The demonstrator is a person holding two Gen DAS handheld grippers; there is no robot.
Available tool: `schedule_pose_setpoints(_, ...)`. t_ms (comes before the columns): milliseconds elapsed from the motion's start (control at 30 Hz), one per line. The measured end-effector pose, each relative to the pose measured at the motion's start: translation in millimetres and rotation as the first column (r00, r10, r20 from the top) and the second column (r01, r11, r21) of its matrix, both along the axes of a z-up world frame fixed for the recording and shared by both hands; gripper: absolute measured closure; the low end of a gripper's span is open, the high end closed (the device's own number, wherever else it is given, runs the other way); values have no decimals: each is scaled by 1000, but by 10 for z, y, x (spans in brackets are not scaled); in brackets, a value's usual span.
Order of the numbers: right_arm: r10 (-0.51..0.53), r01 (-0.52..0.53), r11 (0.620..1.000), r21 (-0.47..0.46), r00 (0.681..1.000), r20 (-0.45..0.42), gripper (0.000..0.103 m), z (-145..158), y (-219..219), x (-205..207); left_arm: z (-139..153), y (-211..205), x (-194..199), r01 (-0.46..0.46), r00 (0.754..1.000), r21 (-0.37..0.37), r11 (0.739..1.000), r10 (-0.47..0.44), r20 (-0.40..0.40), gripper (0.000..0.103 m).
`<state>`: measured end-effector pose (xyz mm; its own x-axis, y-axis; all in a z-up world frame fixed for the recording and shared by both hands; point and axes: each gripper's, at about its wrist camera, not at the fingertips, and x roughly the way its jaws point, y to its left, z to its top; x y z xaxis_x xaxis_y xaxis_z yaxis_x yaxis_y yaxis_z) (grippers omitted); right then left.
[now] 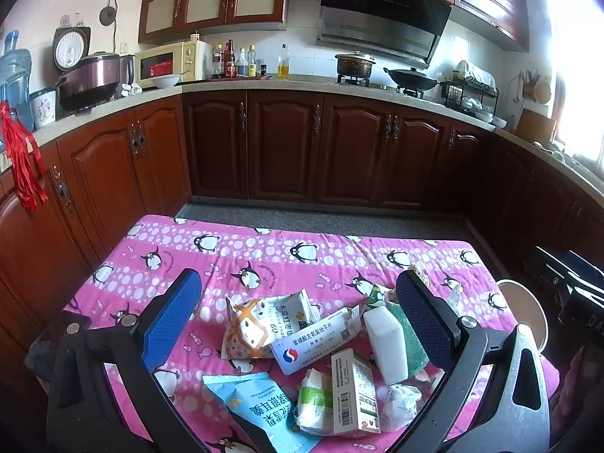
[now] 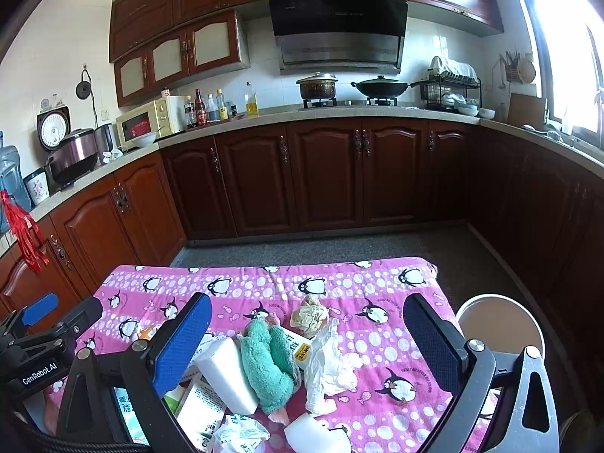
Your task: Collect trash
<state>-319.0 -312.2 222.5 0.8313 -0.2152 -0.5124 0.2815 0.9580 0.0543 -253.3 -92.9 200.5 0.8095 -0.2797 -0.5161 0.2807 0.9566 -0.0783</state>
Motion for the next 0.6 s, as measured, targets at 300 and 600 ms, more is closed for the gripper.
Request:
schedule_pose_setpoints(300, 2, -2, 1000, -18, 1000, 7, 2, 34, 28, -5, 7, 19, 19, -3, 1000, -5, 1000, 3, -5, 1)
schedule_pose_setpoints(600, 2, -1, 1000, -17, 1000, 2, 2, 30, 31, -5, 14, 37, 25, 0, 1000, -5, 1000, 0, -8, 1)
